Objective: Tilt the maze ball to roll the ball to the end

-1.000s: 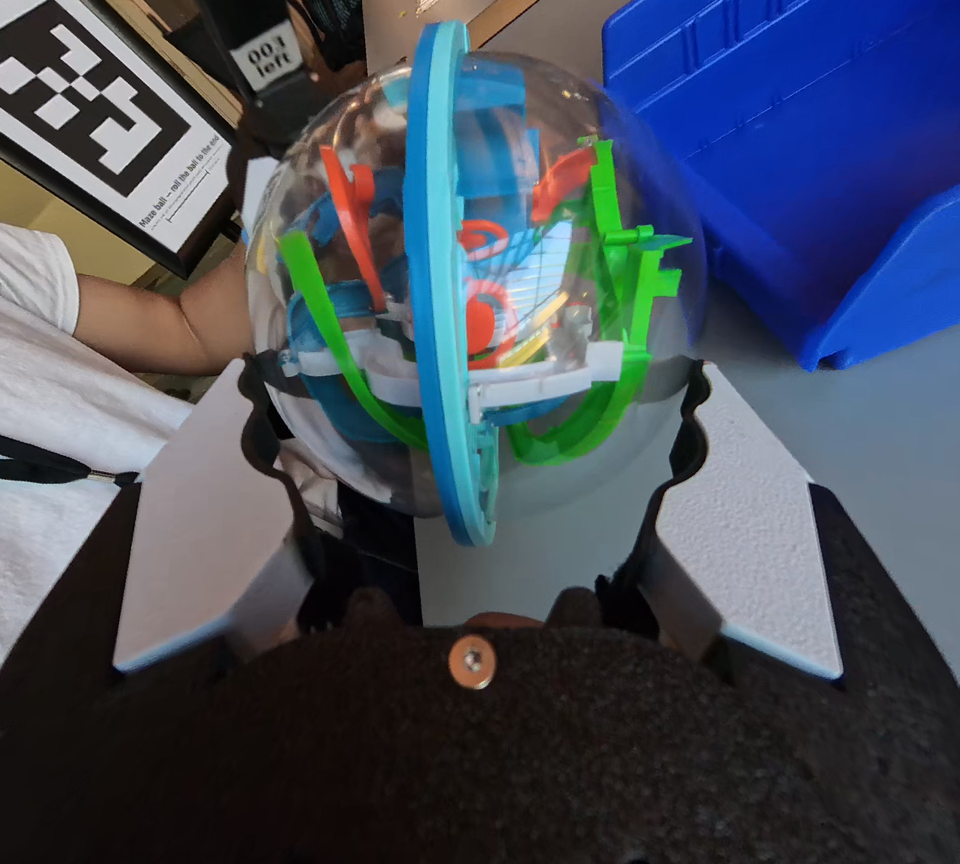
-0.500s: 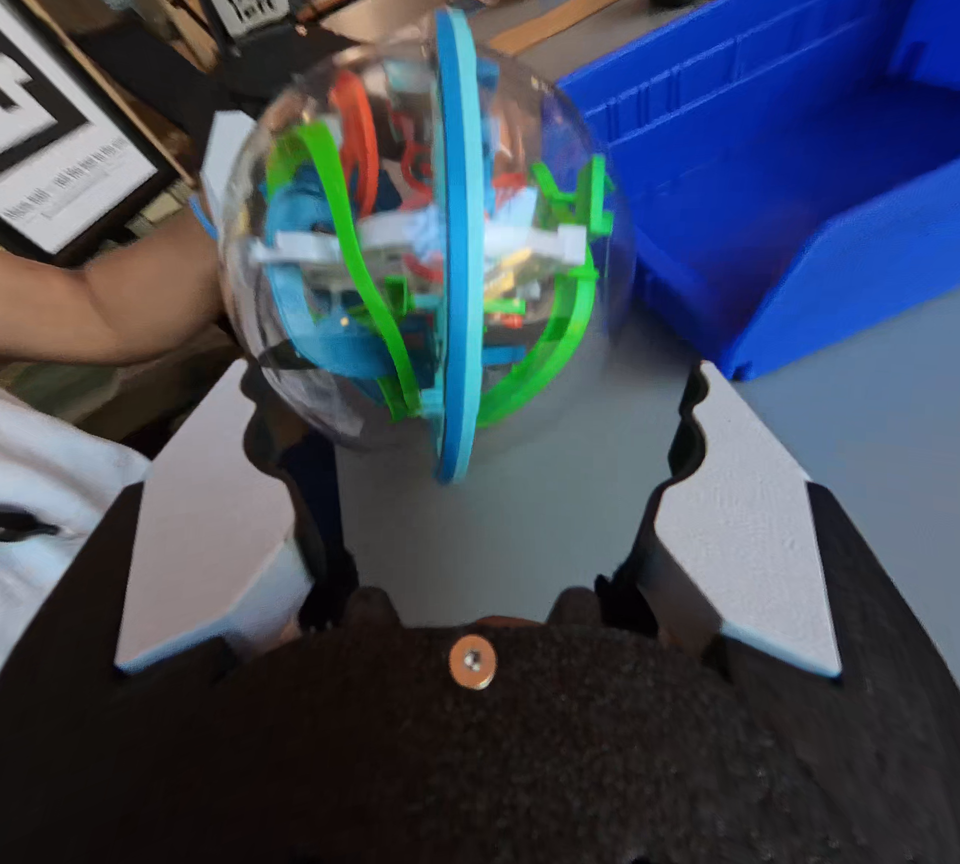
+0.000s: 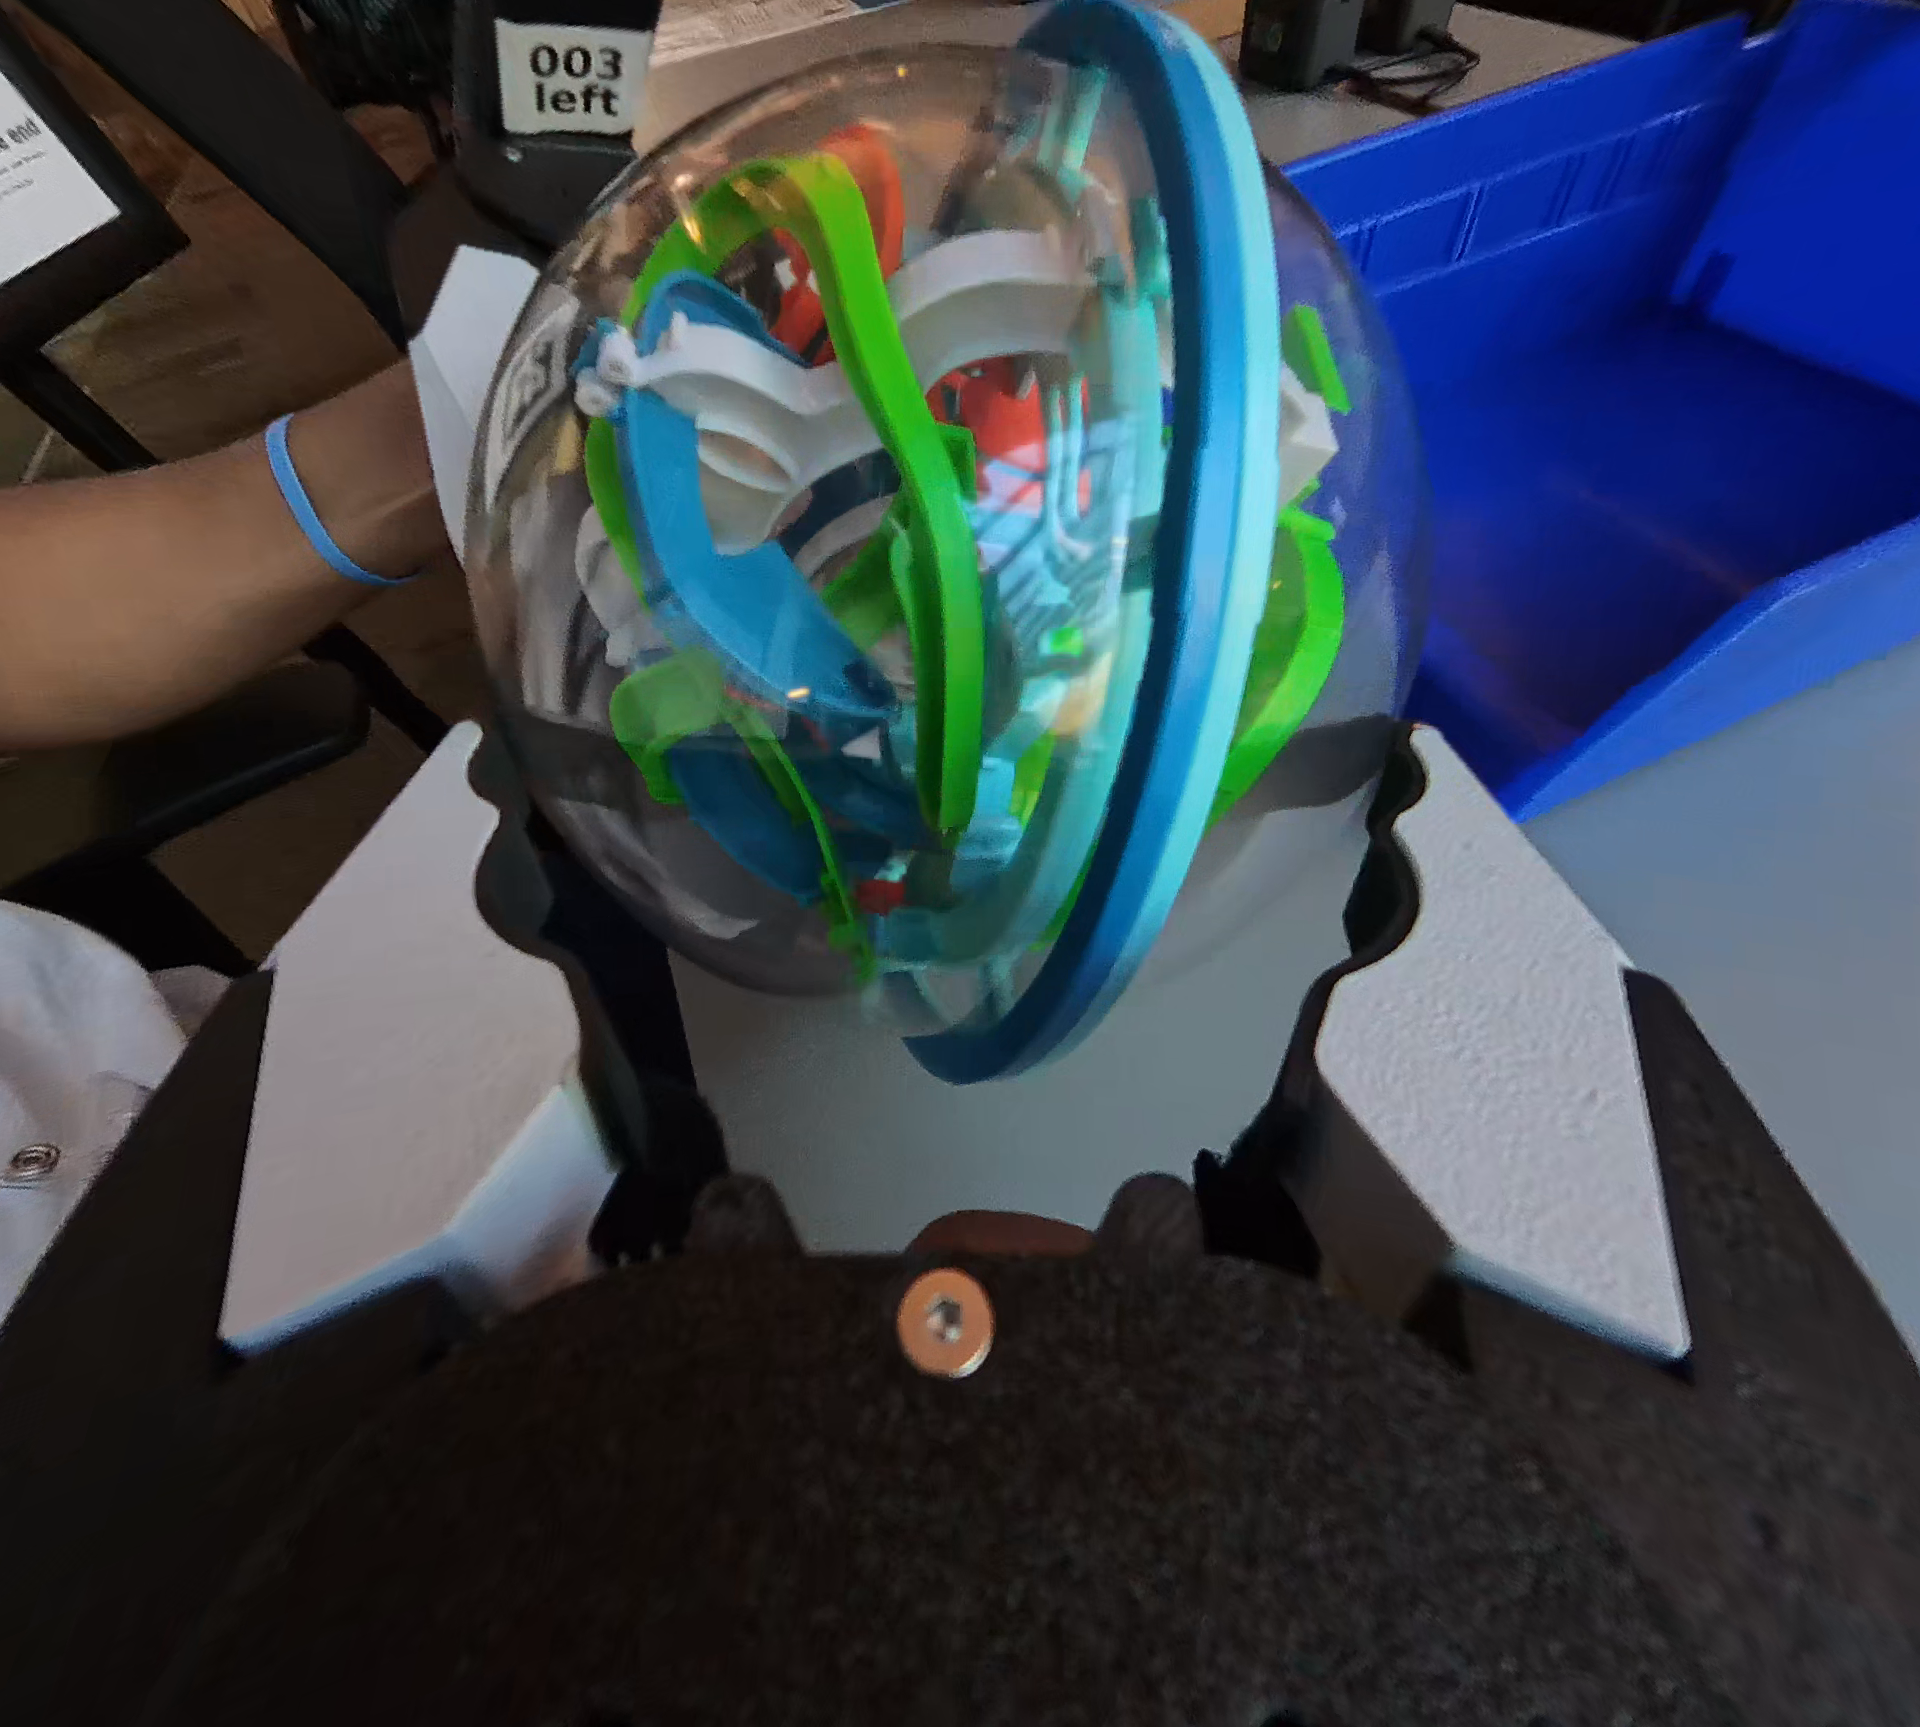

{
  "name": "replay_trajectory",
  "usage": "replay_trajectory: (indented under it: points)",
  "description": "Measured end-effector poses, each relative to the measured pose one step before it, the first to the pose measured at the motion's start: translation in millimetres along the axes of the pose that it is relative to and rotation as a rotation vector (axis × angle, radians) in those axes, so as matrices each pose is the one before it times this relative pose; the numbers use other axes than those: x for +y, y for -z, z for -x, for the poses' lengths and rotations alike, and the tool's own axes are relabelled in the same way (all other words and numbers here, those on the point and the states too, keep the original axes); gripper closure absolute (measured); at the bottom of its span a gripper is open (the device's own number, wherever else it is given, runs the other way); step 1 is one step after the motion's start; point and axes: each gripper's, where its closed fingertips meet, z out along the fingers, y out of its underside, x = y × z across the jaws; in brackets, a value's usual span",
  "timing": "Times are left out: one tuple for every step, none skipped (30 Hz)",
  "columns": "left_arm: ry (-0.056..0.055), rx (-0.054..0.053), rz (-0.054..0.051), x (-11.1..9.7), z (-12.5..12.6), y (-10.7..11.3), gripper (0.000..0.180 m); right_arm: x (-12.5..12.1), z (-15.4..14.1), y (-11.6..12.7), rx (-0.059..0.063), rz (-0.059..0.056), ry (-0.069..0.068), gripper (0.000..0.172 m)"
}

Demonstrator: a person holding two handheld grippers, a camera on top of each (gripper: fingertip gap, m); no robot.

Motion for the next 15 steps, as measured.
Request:
replay_trajectory:
  points:
    - [0.0092,0.0148,-0.0151,-1.63,-2.67,-0.37,0.028,-4.53,1.48,3.08,0.0084,0.0011,0.0090,0.018]
    - [0.0055,0.0109,-0.0151,-2.19,-2.13,-0.37,0.028,-3.74,1.10,2.60,0.0078,0.0031,0.0050,0.018]
    - [0.0046,0.0079,-0.0130,-2.26,-1.68,-0.34,0.028,-2.80,0.73,2.17,0.0063,0.0054,0.0005,0.018]
    - [0.0073,0.0072,-0.0079,-1.57,-1.15,-0.36,0.028,-1.97,0.39,1.75,0.0043,0.0074,-0.0030,0.018]
    - [0.0096,0.0070,-0.0070,-1.39,-0.71,-0.37,0.028,-1.48,0.09,1.35,0.0031,0.0081,-0.0061,0.017]
    - [0.0114,0.0066,-0.0072,-1.08,-0.30,-0.37,0.028,-1.26,-0.18,0.77,0.0021,0.0069,-0.0089,0.017]
    - [0.0110,0.0058,-0.0047,-0.63,-0.19,-0.27,0.028,-1.03,-0.22,0.60,0.0007,0.0062,-0.0103,0.017]
    - [0.0050,0.0025,-0.0030,-0.08,0.07,-0.04,0.028,-0.94,-0.24,0.23,0.0006,0.0031,-0.0042,0.017]
    - [0.0014,-0.0001,0.0006,0.34,0.26,-0.12,0.028,0.08,-0.10,-0.07,0.0000,0.0052,-0.0010,0.017]
    - [0.0002,-0.0012,0.0040,0.86,0.34,0.00,0.028,1.00,-0.12,-0.31,-0.0005,0.0098,-0.0011,0.017]
    - [0.0014,-0.0008,0.0052,1.07,0.27,-0.15,0.028,1.30,-0.06,-0.38,-0.0006,0.0098,-0.0007,0.017]
    - [0.0054,0.0007,0.0051,1.16,0.23,-0.19,0.028,1.42,-0.01,-0.49,-0.0011,0.0097,-0.0037,0.017]
    - [0.0079,0.0019,0.0014,0.77,0.17,-0.24,0.028,0.85,0.01,-0.16,-0.0018,0.0076,-0.0064,0.017]
    - [0.0091,0.0029,-0.0011,0.49,-0.15,-0.25,0.028,0.39,-0.04,-0.08,-0.0018,0.0030,-0.0066,0.017]
    - [0.0100,0.0040,-0.0007,0.56,-0.19,-0.26,0.028,-0.12,0.04,0.11,-0.0013,0.0014,-0.0056,0.017]
